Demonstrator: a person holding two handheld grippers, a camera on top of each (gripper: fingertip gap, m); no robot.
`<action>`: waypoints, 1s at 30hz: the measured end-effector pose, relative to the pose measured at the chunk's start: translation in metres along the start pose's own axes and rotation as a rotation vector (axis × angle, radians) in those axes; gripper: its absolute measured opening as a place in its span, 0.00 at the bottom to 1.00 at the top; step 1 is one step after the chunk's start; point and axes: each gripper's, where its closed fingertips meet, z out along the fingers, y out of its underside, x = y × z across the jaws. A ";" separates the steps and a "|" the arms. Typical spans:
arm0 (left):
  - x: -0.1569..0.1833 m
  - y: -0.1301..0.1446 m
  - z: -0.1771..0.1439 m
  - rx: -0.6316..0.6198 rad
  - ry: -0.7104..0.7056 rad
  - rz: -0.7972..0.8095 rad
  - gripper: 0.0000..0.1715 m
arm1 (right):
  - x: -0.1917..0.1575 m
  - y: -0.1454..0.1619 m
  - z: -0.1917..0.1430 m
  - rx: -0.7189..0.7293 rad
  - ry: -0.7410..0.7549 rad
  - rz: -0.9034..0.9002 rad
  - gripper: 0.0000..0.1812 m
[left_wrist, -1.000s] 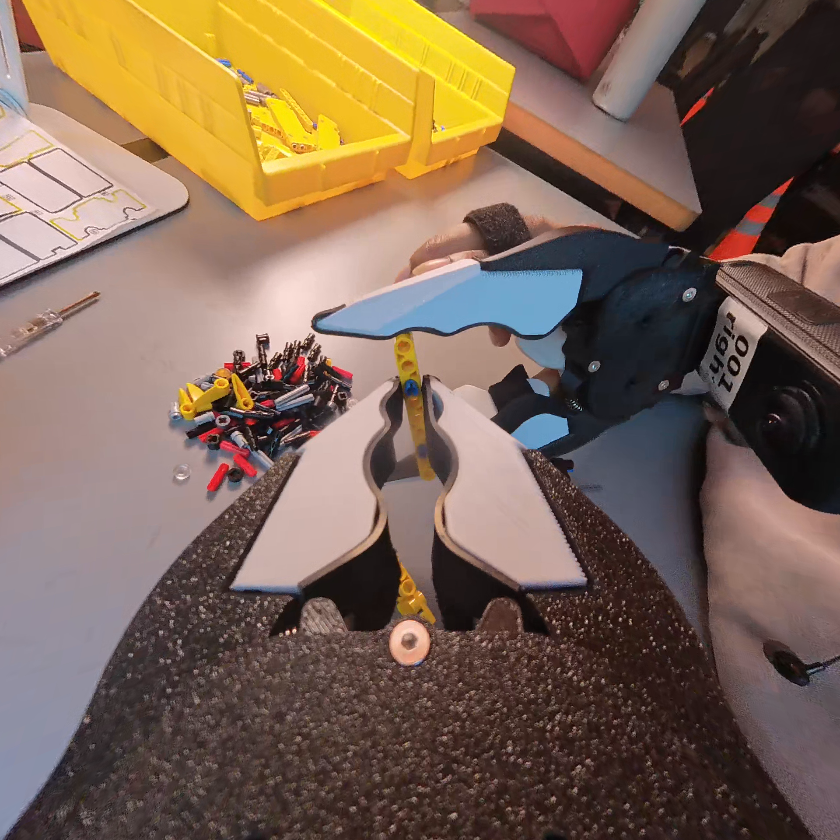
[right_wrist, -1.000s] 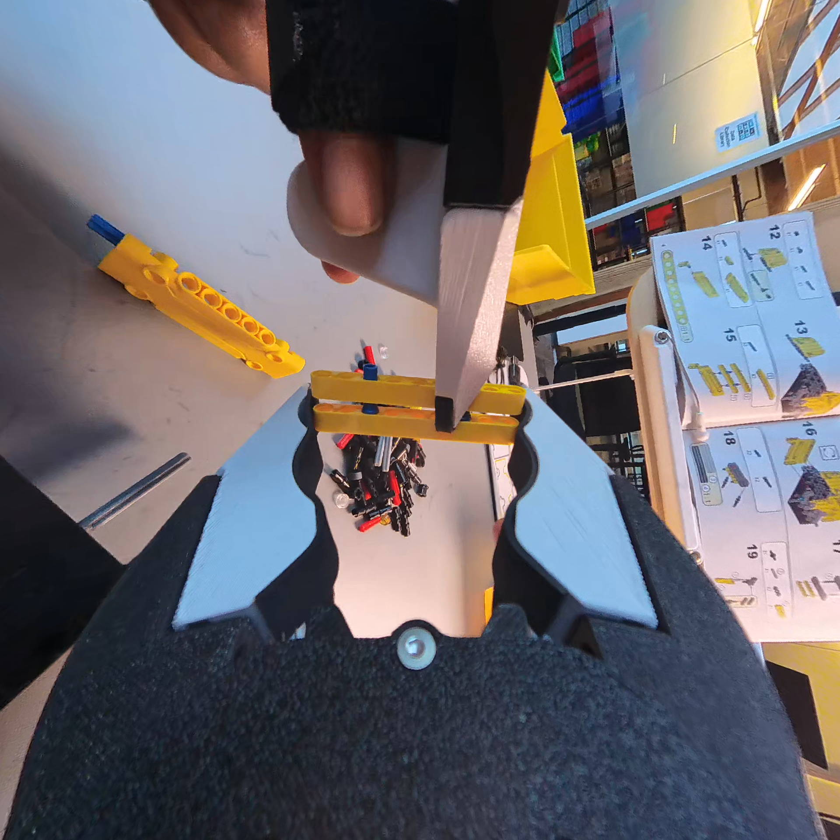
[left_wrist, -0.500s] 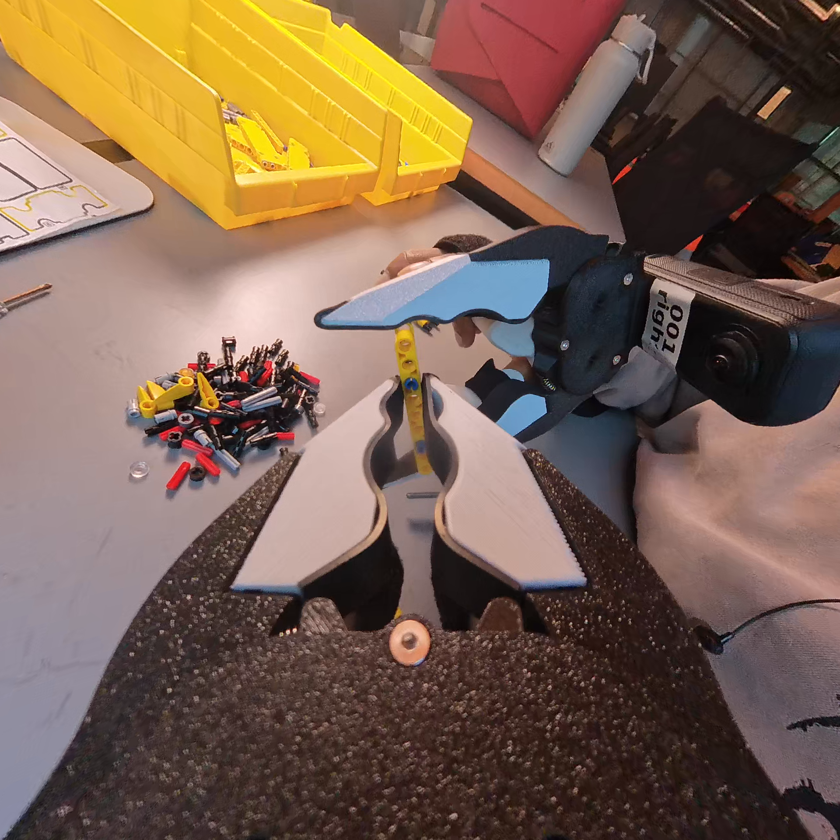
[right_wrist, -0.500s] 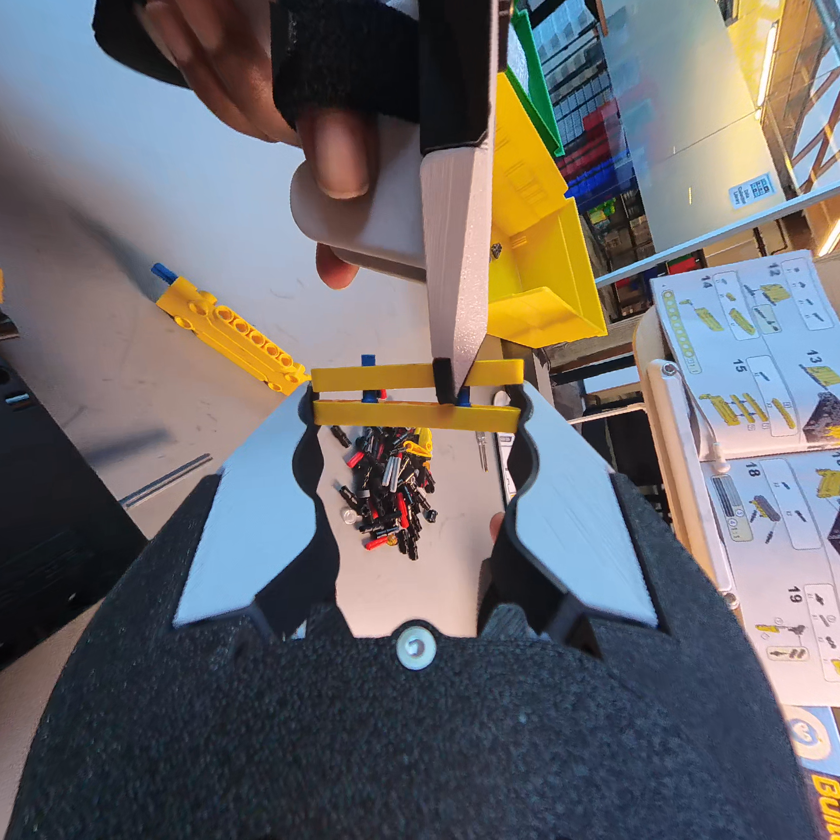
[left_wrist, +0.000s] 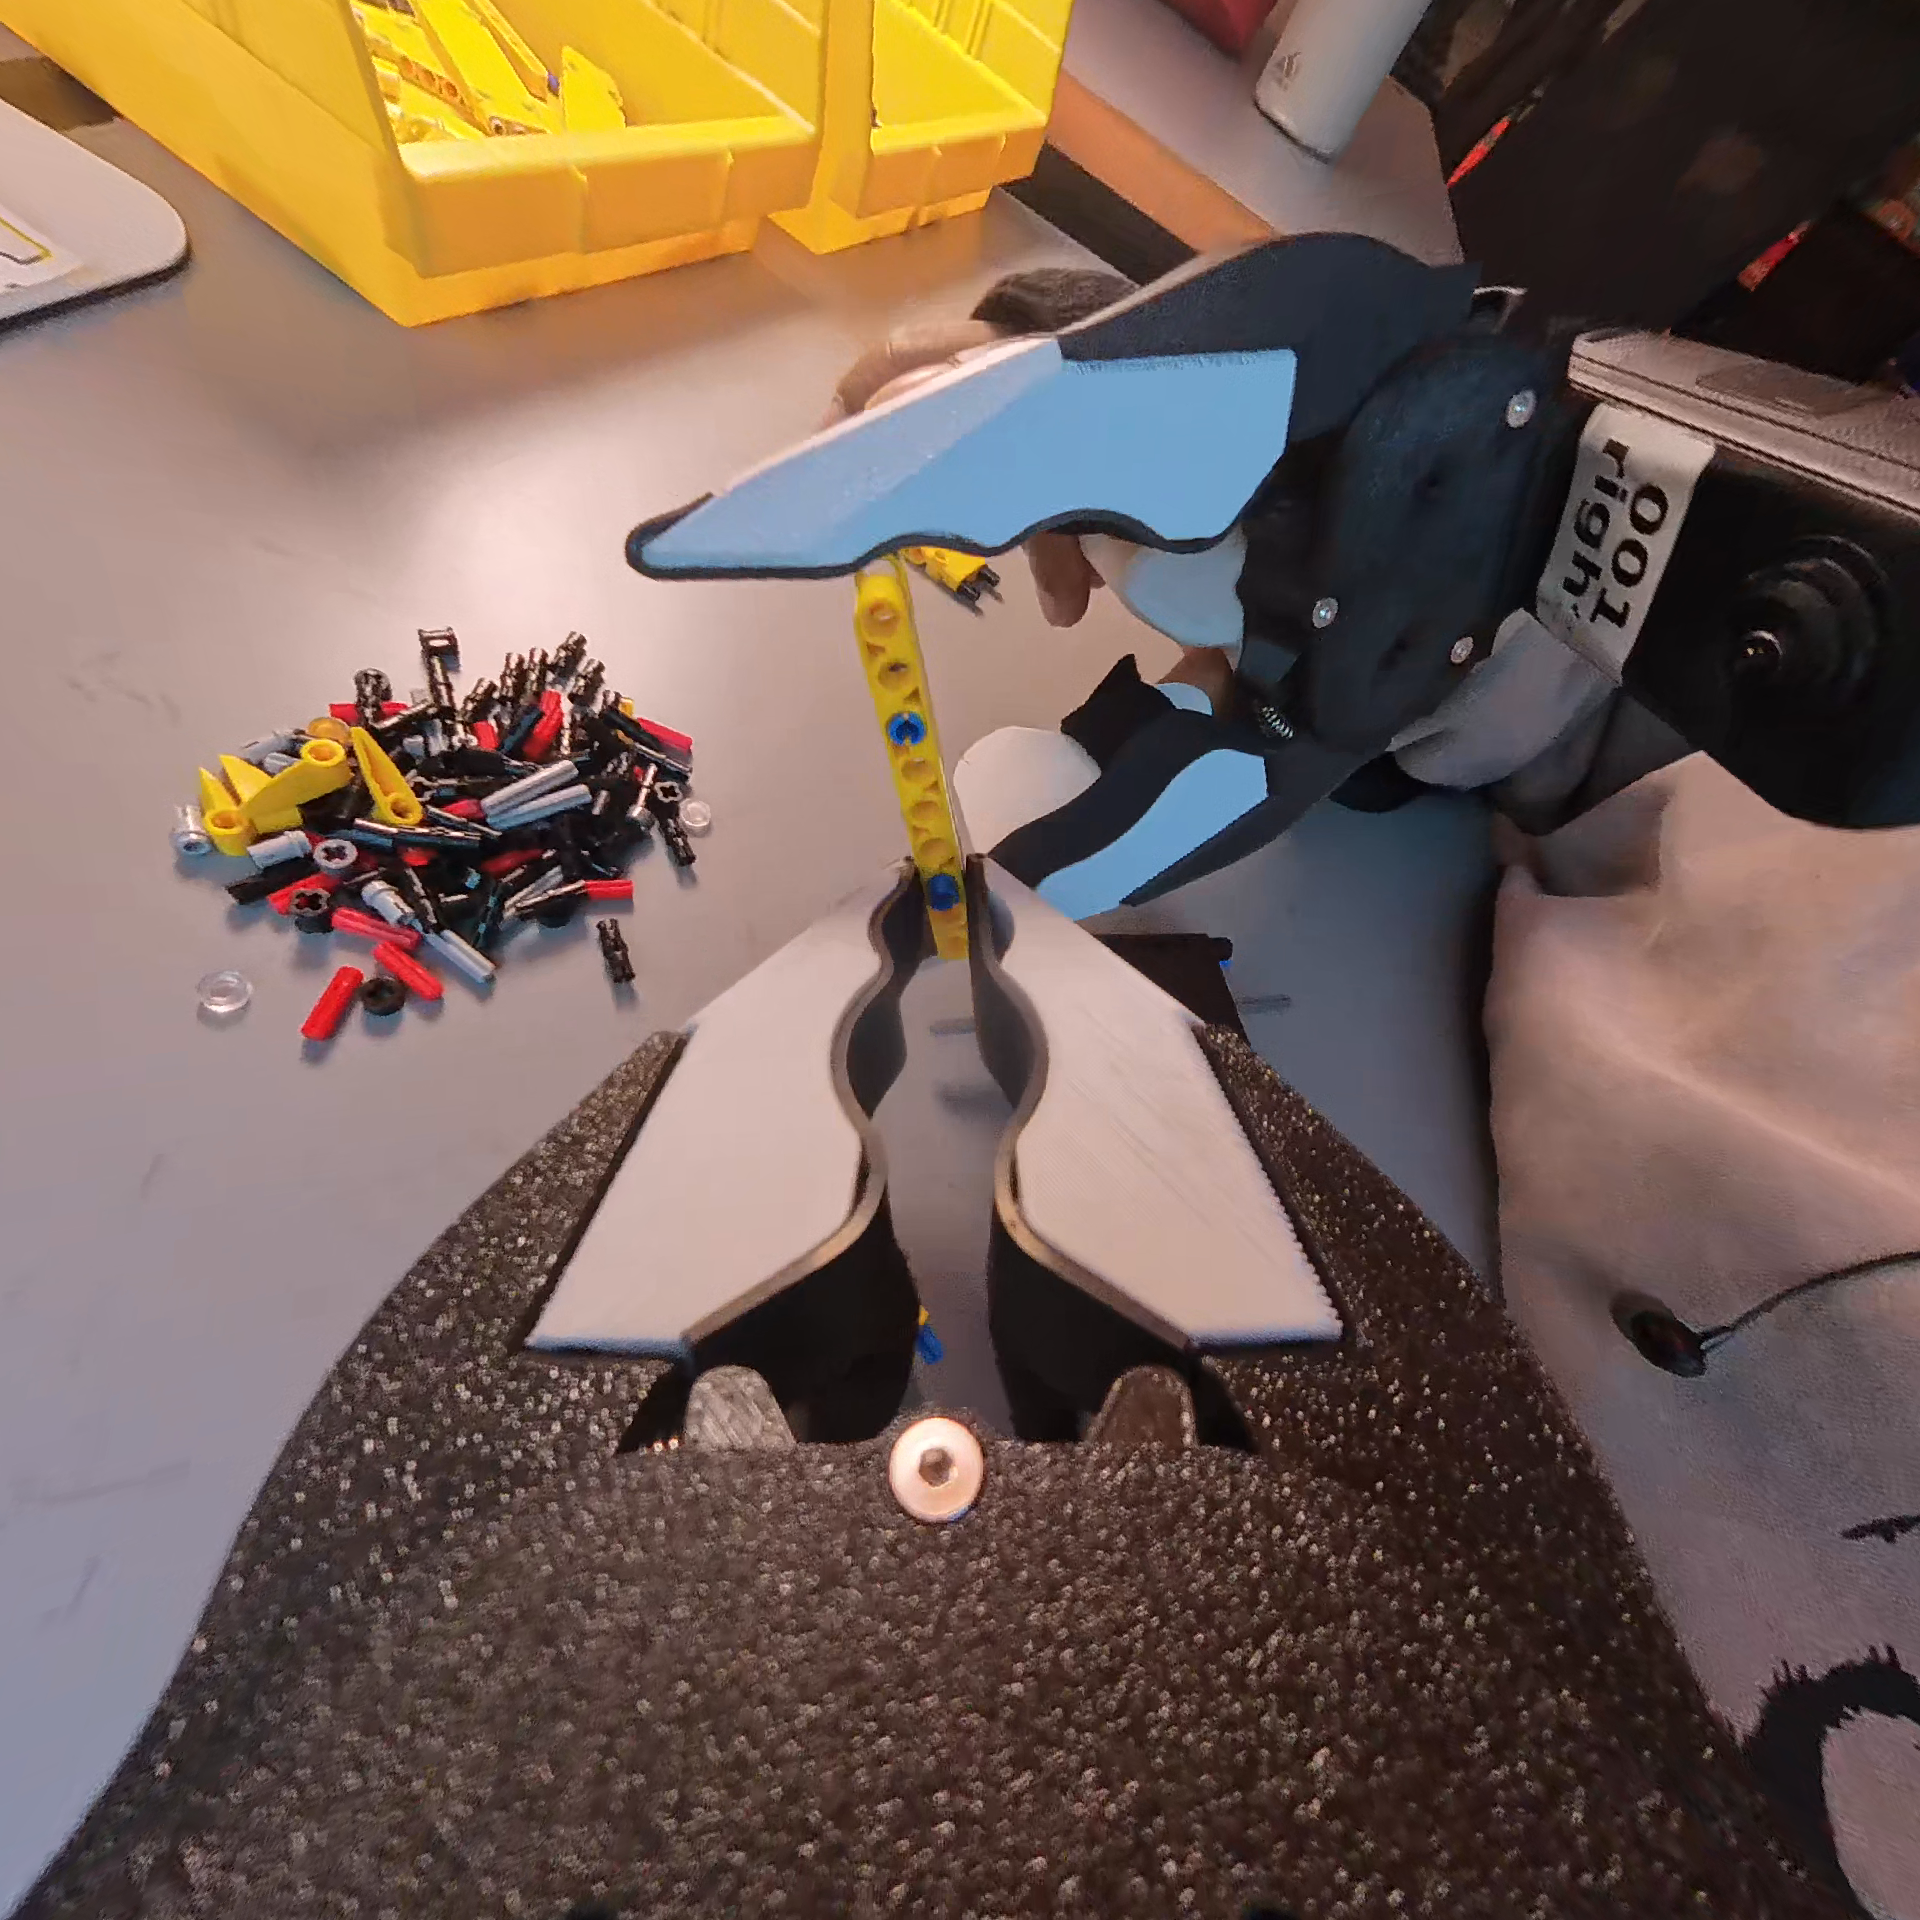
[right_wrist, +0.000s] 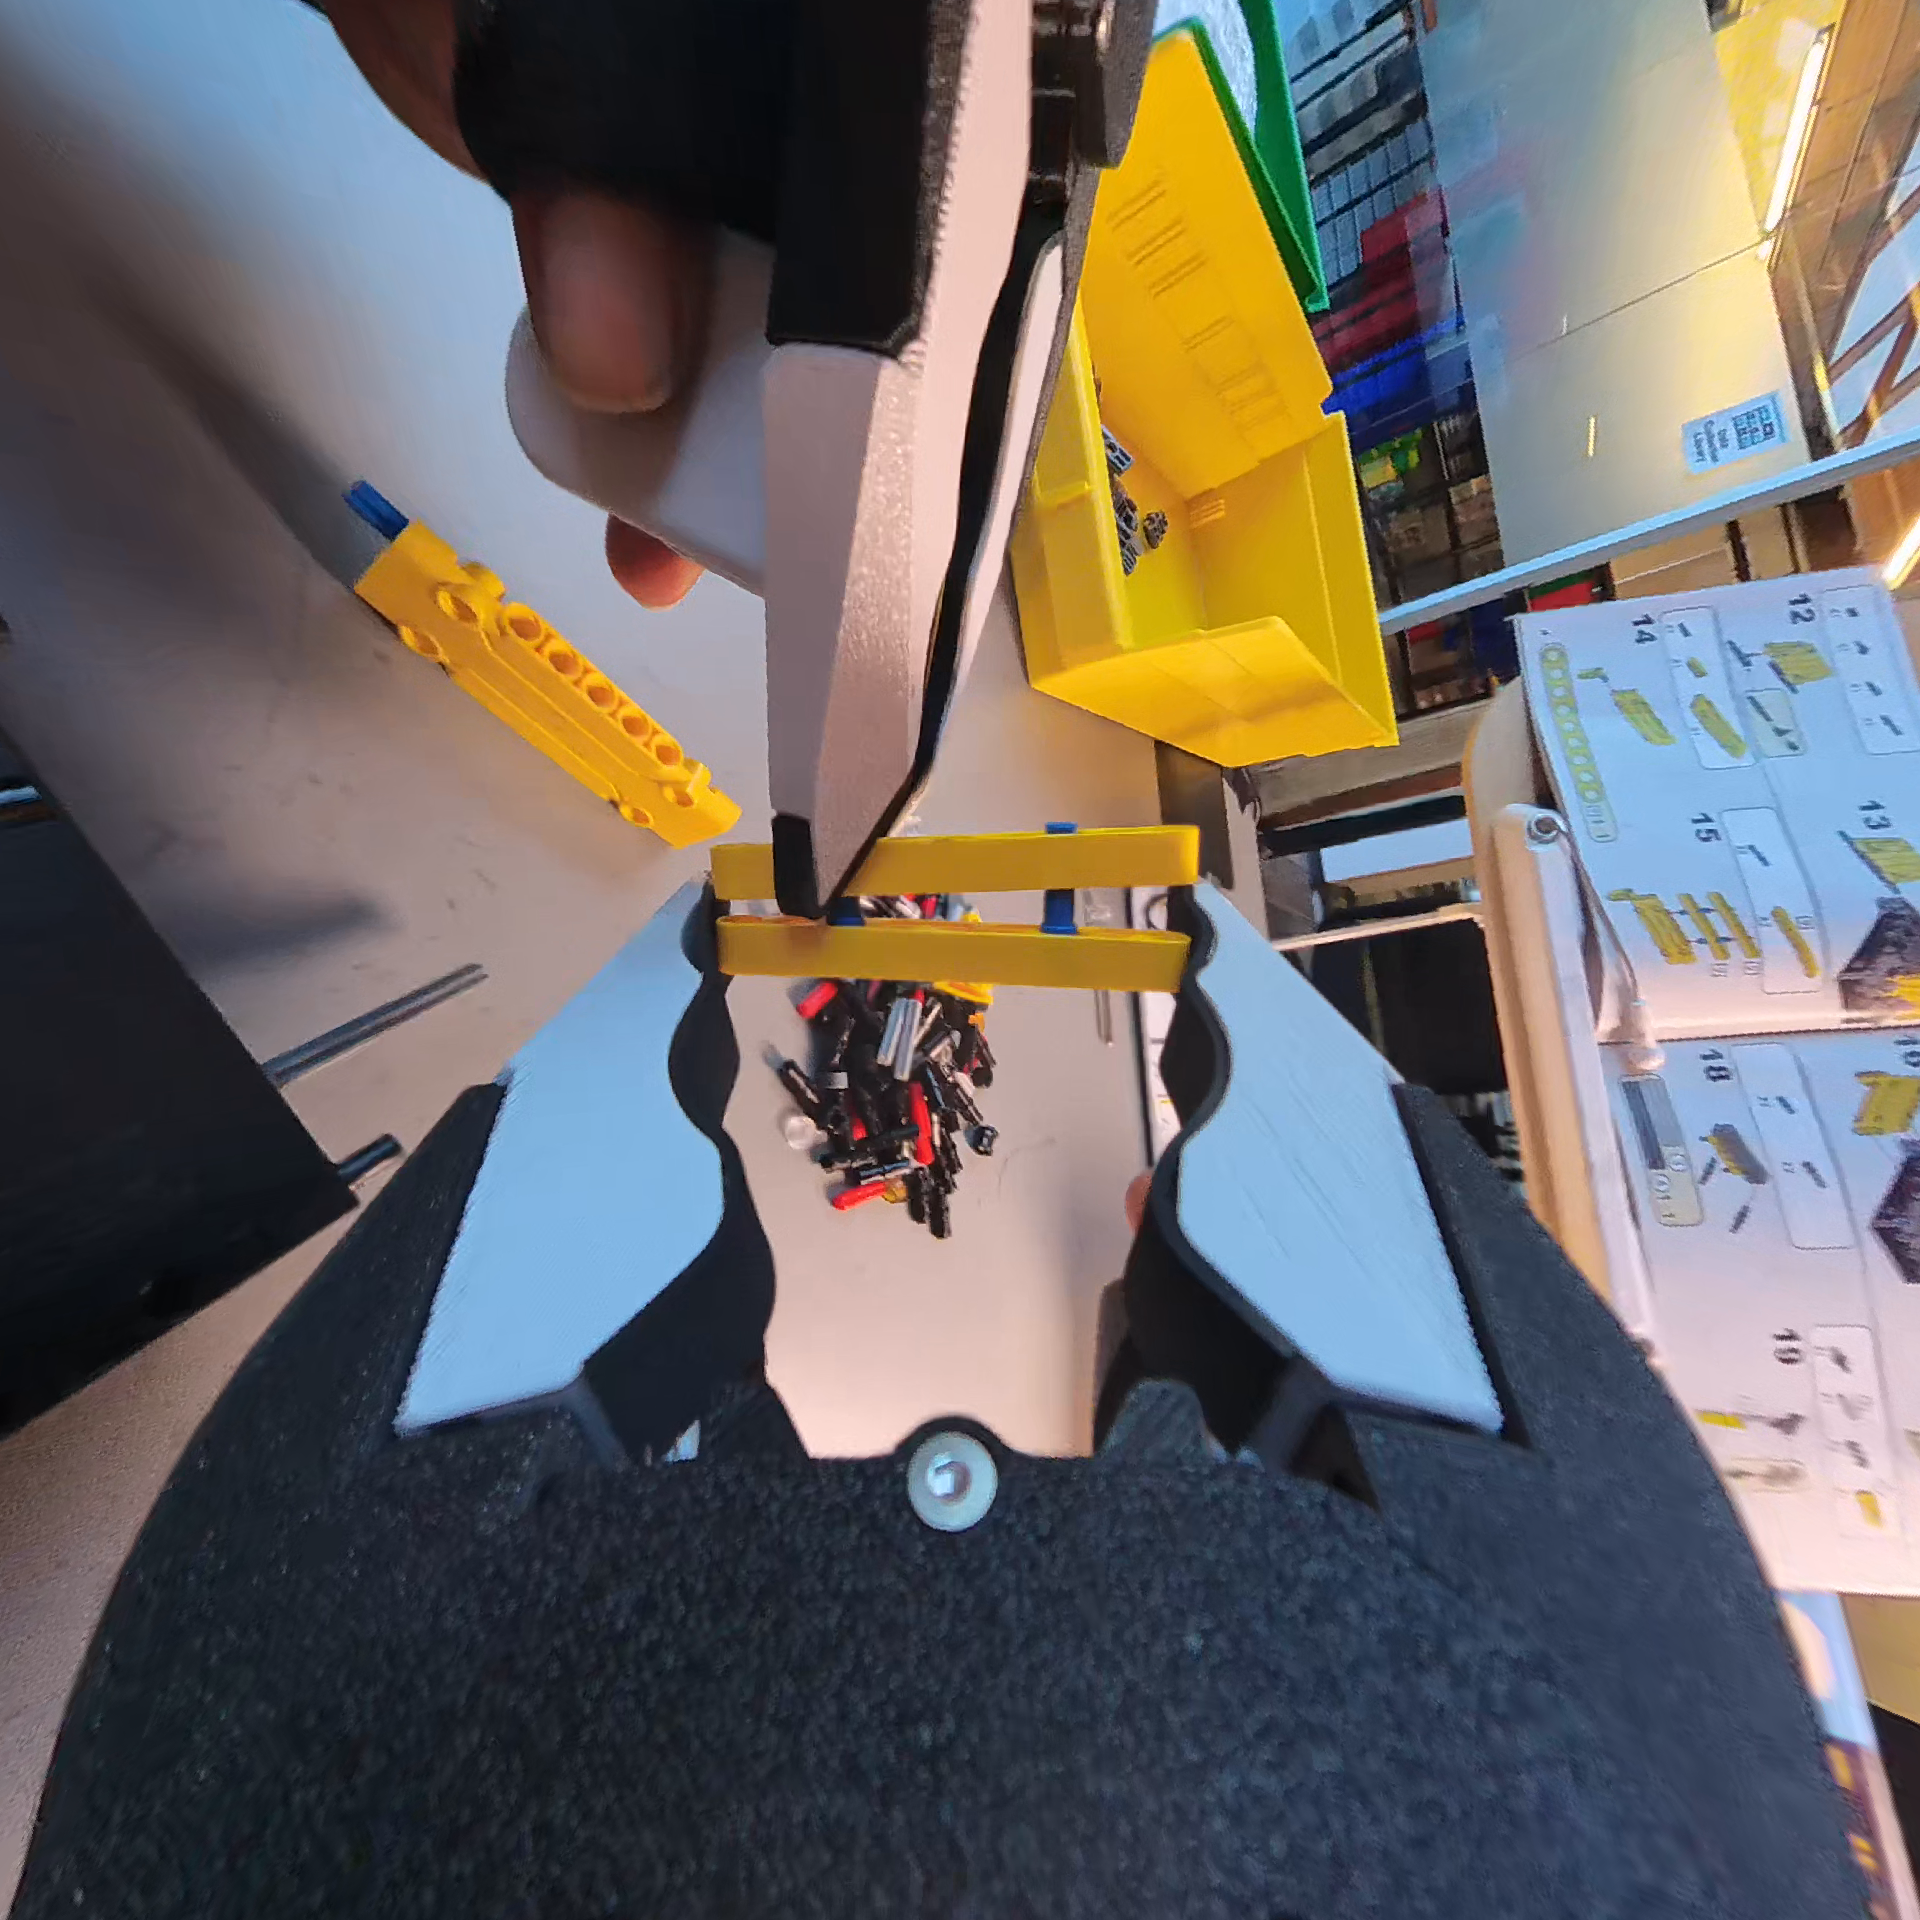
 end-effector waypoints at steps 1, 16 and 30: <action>0.002 0.000 -0.002 -0.013 0.016 -0.007 0.04 | -0.001 -0.001 -0.001 0.018 -0.016 0.030 0.46; -0.025 0.000 -0.044 0.110 0.018 -0.160 0.04 | 0.021 0.033 -0.013 0.010 0.035 0.086 0.46; -0.010 0.049 -0.028 -0.119 0.133 -0.191 0.04 | -0.011 0.011 -0.018 0.150 -0.191 0.353 0.46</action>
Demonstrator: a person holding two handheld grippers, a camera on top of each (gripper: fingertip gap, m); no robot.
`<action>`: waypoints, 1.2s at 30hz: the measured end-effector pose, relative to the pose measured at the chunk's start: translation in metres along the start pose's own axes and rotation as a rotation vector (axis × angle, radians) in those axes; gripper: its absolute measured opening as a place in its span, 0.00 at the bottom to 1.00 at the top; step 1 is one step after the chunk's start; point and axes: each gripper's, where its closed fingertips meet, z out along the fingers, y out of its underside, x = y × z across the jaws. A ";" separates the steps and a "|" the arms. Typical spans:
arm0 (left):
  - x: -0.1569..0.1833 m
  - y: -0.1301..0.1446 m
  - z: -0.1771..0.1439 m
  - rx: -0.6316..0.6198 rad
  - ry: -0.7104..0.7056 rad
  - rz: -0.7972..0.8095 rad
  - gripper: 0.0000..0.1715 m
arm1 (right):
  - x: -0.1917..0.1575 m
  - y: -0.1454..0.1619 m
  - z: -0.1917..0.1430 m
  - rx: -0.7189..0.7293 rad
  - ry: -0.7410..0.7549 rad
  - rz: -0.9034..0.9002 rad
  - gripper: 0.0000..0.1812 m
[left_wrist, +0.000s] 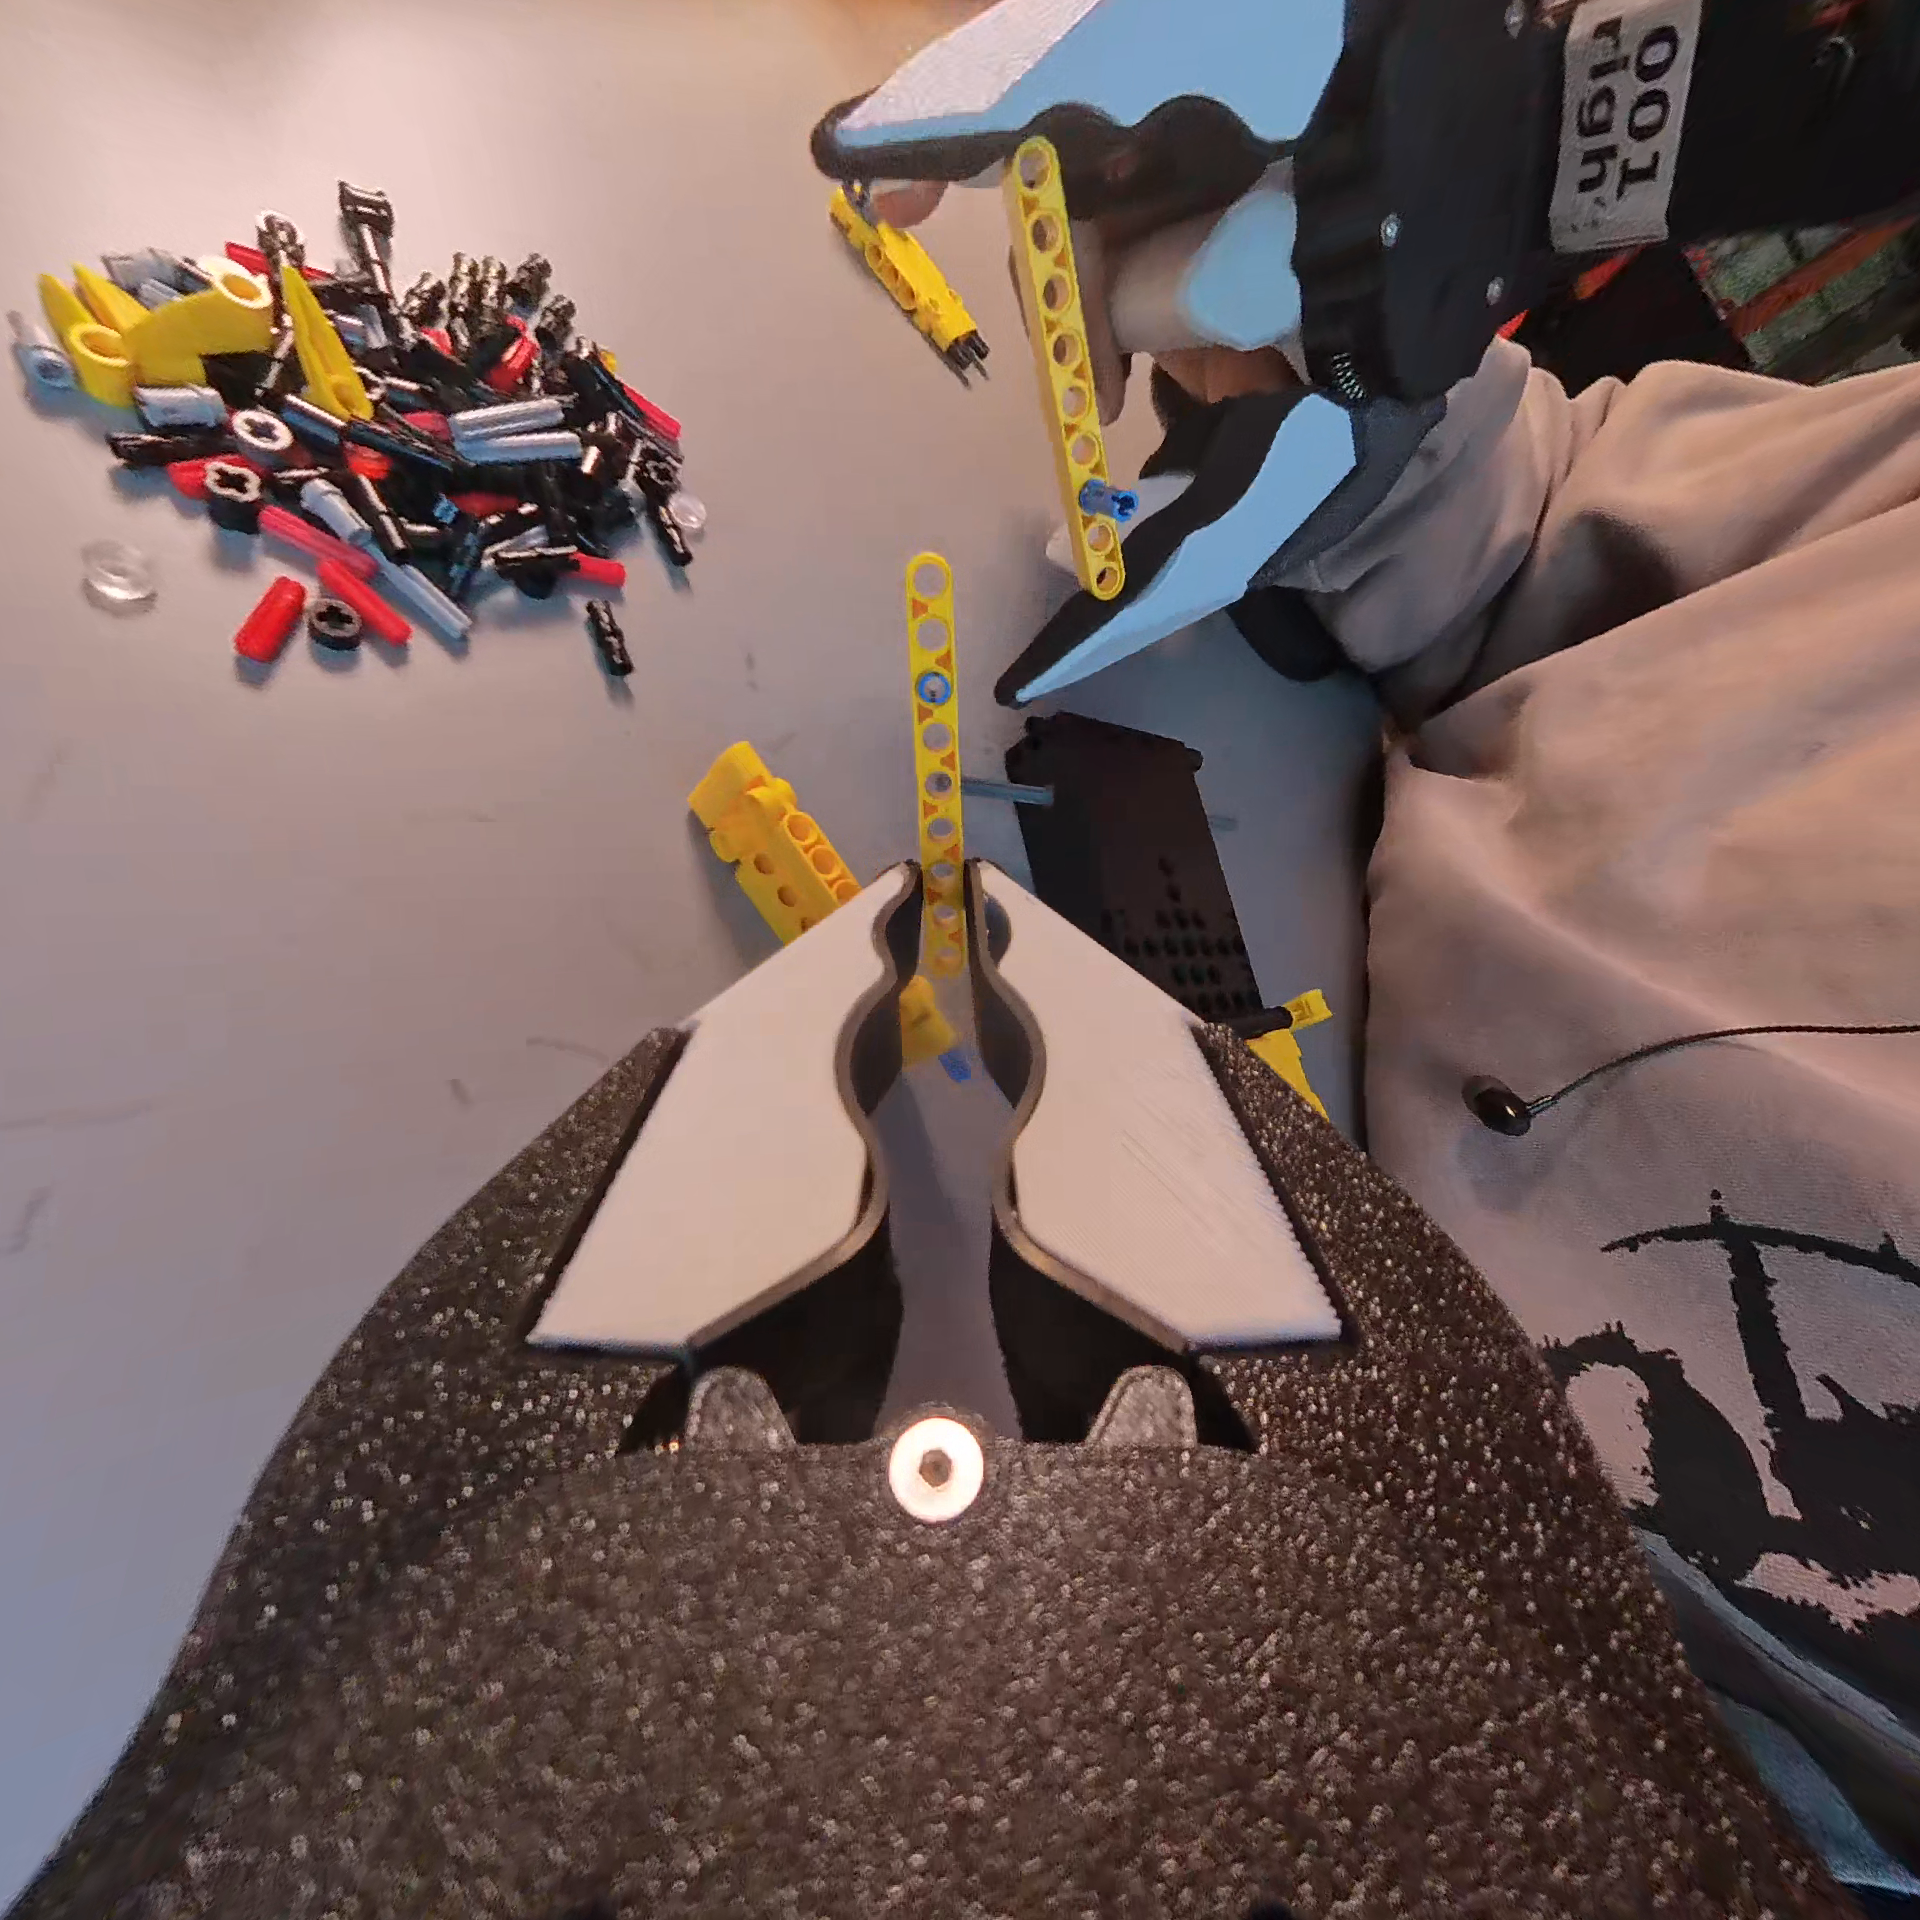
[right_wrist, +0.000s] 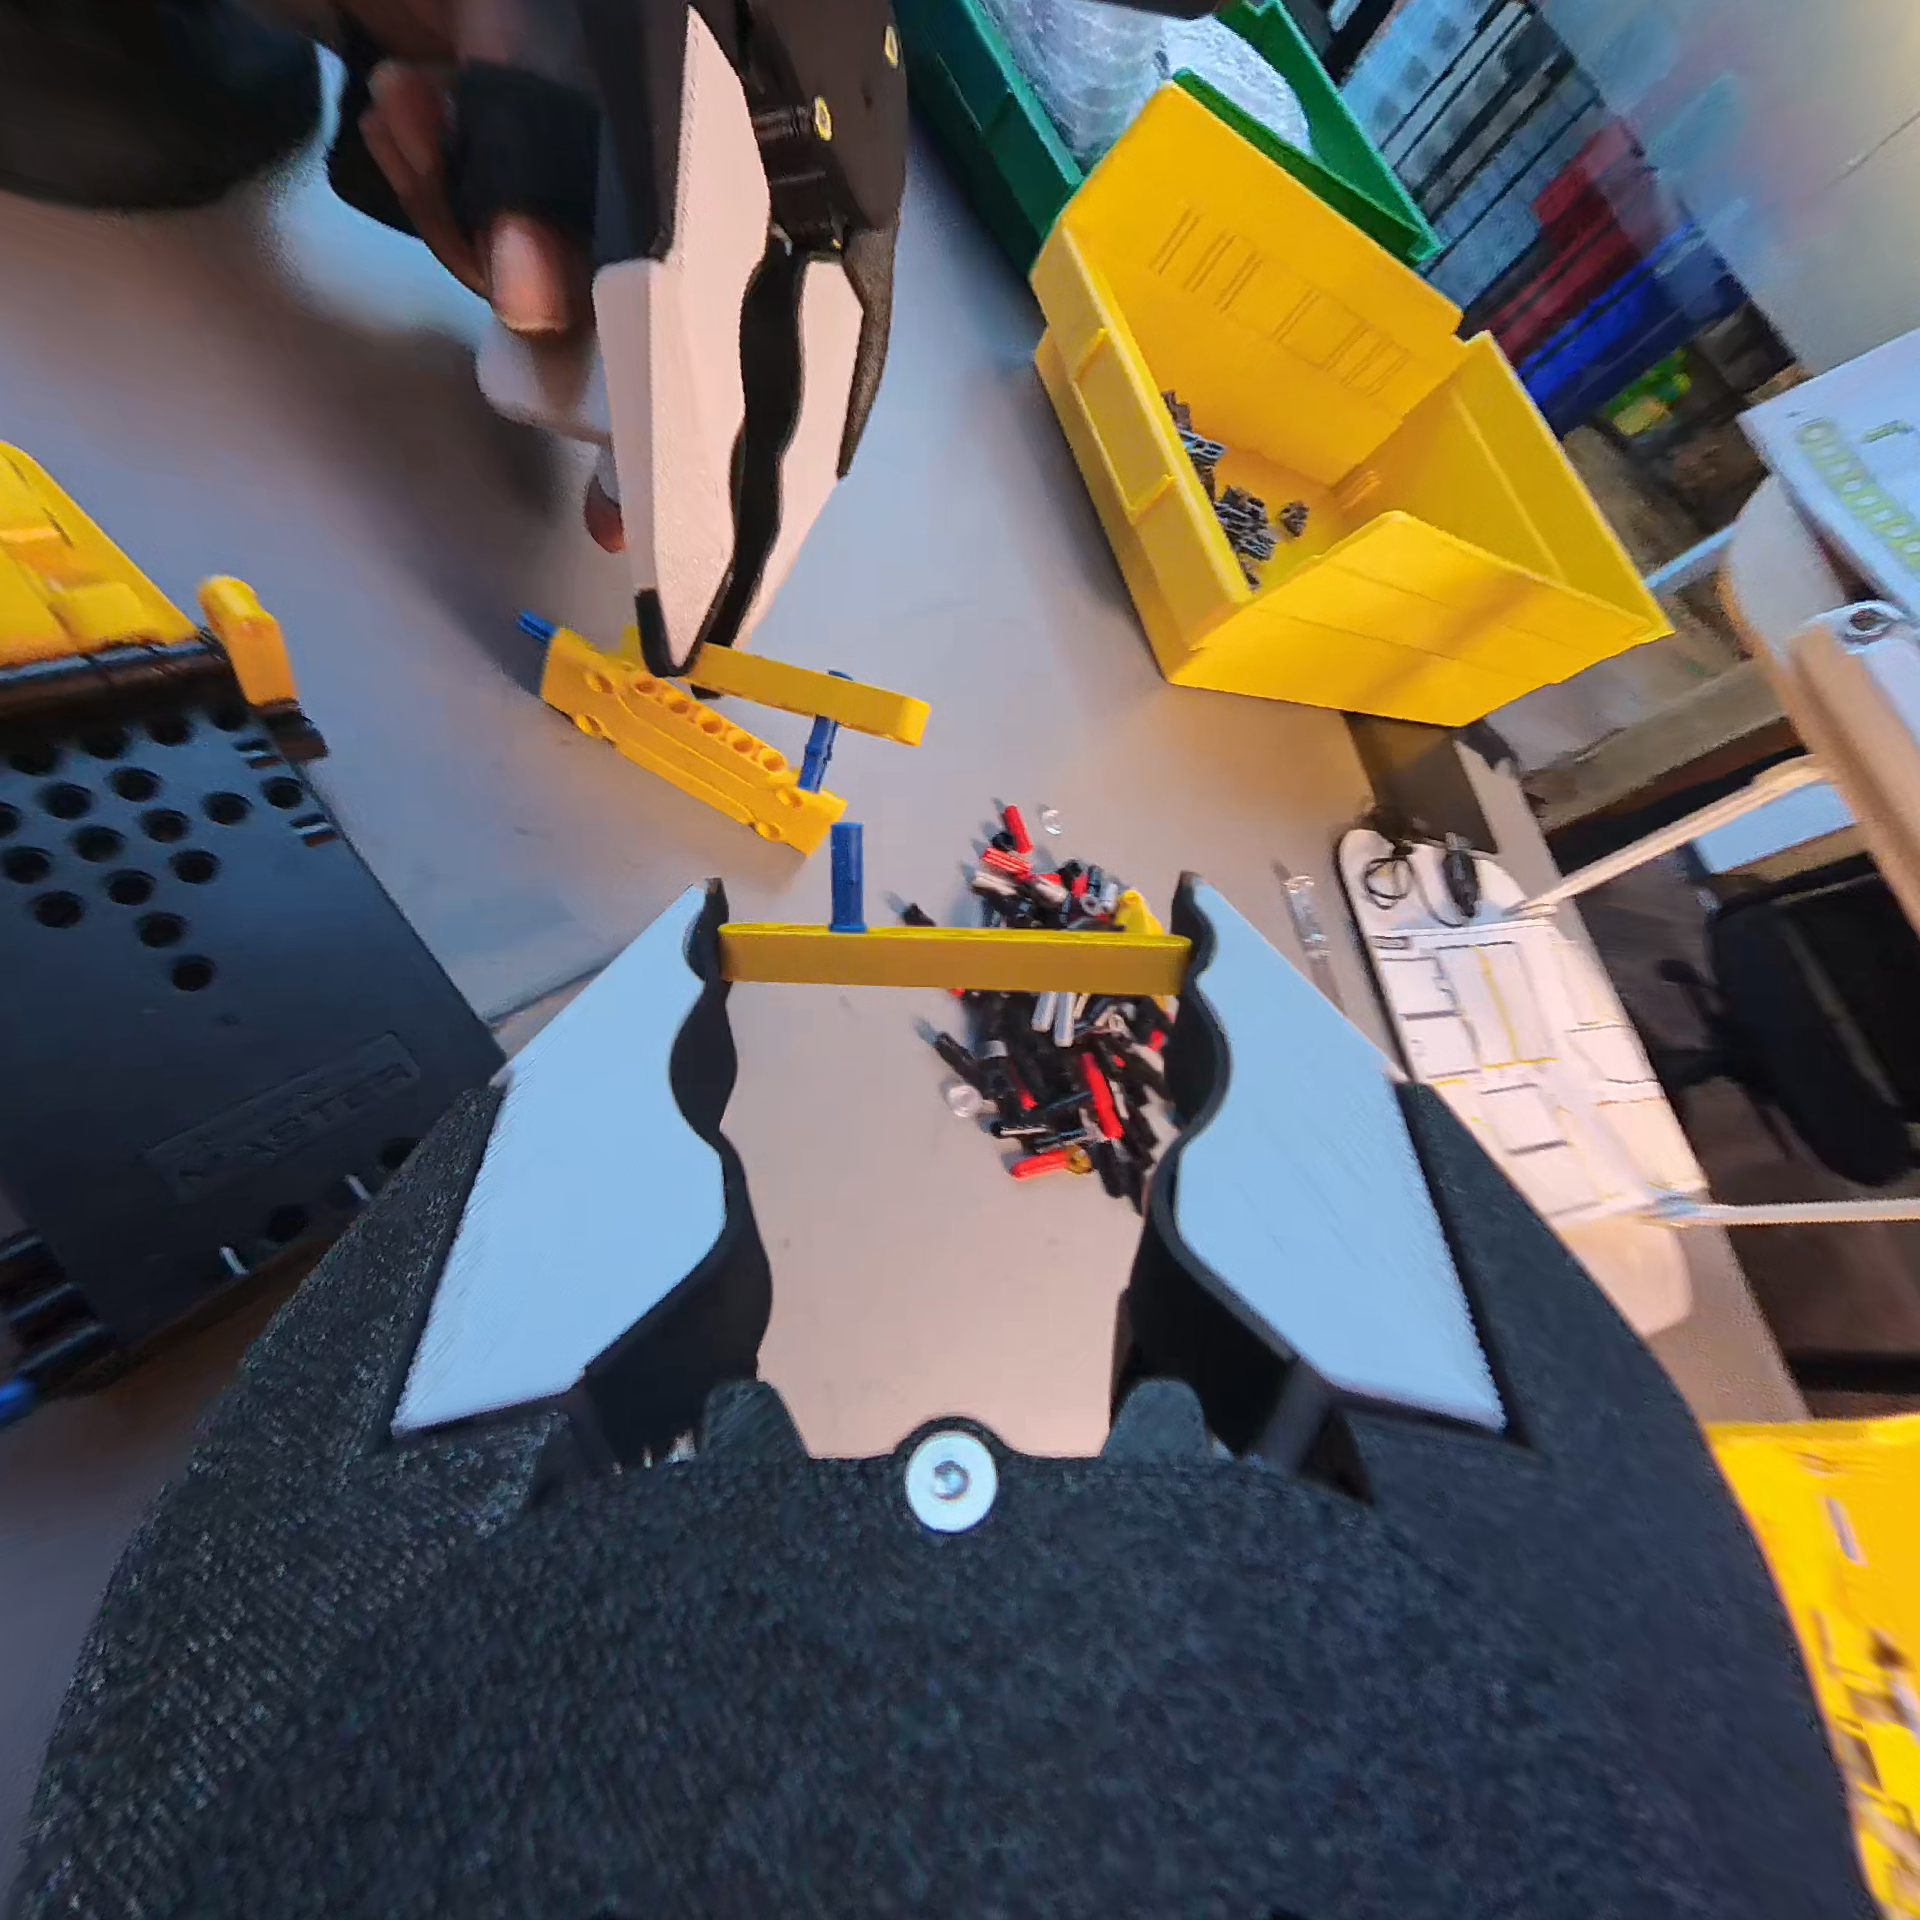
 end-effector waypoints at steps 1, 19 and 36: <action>0.003 0.000 0.001 -0.002 0.013 0.005 0.04 | -0.004 -0.002 0.000 0.013 -0.028 0.034 0.46; 0.052 -0.068 0.017 0.404 0.378 -0.236 0.18 | -0.024 -0.051 0.001 0.215 -0.022 0.066 0.46; 0.021 -0.091 -0.034 0.670 0.030 -0.006 0.04 | 0.015 -0.034 -0.005 0.207 0.023 0.376 0.33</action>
